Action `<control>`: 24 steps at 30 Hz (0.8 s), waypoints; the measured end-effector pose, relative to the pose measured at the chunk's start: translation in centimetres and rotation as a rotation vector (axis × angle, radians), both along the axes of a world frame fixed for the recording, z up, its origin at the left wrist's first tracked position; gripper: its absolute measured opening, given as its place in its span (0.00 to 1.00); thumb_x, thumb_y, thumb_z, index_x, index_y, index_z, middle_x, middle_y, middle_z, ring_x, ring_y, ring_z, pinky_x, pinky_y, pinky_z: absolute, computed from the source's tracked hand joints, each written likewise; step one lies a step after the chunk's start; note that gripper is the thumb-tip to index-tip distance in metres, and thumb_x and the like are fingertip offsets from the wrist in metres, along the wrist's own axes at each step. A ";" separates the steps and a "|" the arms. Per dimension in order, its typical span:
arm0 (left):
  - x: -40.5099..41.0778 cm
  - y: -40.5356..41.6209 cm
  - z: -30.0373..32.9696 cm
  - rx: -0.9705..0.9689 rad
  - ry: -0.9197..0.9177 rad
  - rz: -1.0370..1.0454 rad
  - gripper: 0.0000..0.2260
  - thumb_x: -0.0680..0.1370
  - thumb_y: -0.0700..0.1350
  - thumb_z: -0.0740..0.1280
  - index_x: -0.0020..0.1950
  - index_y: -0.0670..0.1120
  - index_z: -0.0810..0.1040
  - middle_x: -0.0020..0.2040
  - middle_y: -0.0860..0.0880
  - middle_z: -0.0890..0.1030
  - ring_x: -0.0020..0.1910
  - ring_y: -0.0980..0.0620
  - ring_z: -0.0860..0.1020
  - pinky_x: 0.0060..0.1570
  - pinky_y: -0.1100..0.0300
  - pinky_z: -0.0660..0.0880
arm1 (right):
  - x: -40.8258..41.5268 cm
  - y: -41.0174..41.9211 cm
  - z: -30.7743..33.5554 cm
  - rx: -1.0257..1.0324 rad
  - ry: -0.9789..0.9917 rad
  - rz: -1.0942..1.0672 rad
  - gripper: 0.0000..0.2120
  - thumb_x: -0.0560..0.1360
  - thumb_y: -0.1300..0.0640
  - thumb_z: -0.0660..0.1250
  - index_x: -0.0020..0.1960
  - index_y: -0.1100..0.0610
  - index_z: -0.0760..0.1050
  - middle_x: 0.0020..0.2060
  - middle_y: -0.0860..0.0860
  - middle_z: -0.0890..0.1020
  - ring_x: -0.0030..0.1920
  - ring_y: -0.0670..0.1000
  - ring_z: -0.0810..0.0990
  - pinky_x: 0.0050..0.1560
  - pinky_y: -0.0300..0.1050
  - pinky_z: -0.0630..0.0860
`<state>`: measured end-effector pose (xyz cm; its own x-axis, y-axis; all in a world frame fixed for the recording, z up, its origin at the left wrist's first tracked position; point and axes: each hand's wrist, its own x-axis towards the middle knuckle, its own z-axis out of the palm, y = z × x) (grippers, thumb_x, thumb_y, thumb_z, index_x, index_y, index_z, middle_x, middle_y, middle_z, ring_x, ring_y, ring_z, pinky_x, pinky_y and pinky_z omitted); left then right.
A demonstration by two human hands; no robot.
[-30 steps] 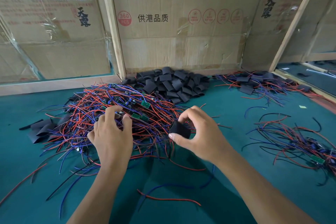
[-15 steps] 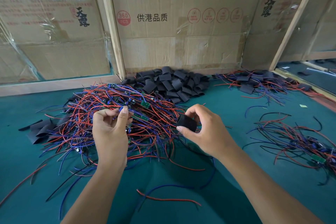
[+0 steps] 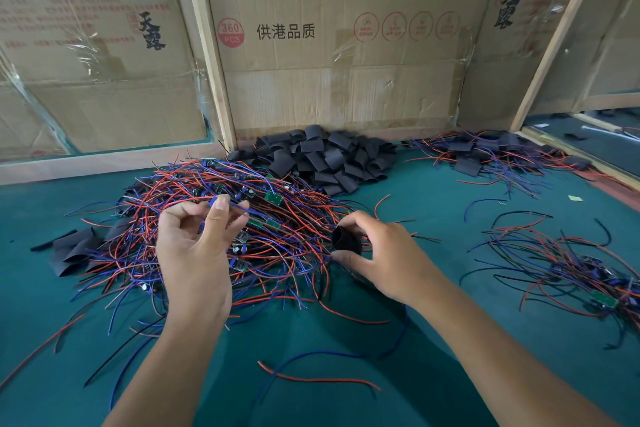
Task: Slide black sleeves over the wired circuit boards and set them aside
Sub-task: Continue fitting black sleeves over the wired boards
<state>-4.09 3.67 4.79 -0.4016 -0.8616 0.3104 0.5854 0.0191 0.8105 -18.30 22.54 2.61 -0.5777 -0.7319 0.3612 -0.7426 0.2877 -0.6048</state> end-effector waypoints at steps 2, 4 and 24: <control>0.3 0.0 0.3 0.000 0.022 -0.012 0.10 0.81 0.37 0.67 0.46 0.48 0.68 0.45 0.43 0.79 0.46 0.46 0.85 0.52 0.55 0.81 | -0.1 0.0 0.0 0.006 0.001 -0.001 0.15 0.75 0.47 0.73 0.58 0.49 0.75 0.49 0.39 0.82 0.52 0.39 0.78 0.53 0.35 0.73; 0.5 0.2 0.6 0.003 0.036 -0.023 0.10 0.81 0.36 0.66 0.46 0.48 0.68 0.46 0.44 0.77 0.46 0.46 0.85 0.52 0.55 0.80 | -0.1 0.0 0.0 0.011 0.007 -0.003 0.15 0.75 0.46 0.73 0.59 0.48 0.75 0.50 0.40 0.83 0.52 0.40 0.78 0.53 0.37 0.73; 1.3 0.3 2.3 0.192 0.193 -0.084 0.09 0.81 0.38 0.66 0.43 0.47 0.69 0.38 0.54 0.81 0.39 0.57 0.82 0.51 0.63 0.79 | 1.1 -1.3 -0.5 -0.225 -0.530 0.250 0.18 0.72 0.47 0.75 0.58 0.51 0.79 0.51 0.50 0.85 0.51 0.49 0.83 0.62 0.59 0.77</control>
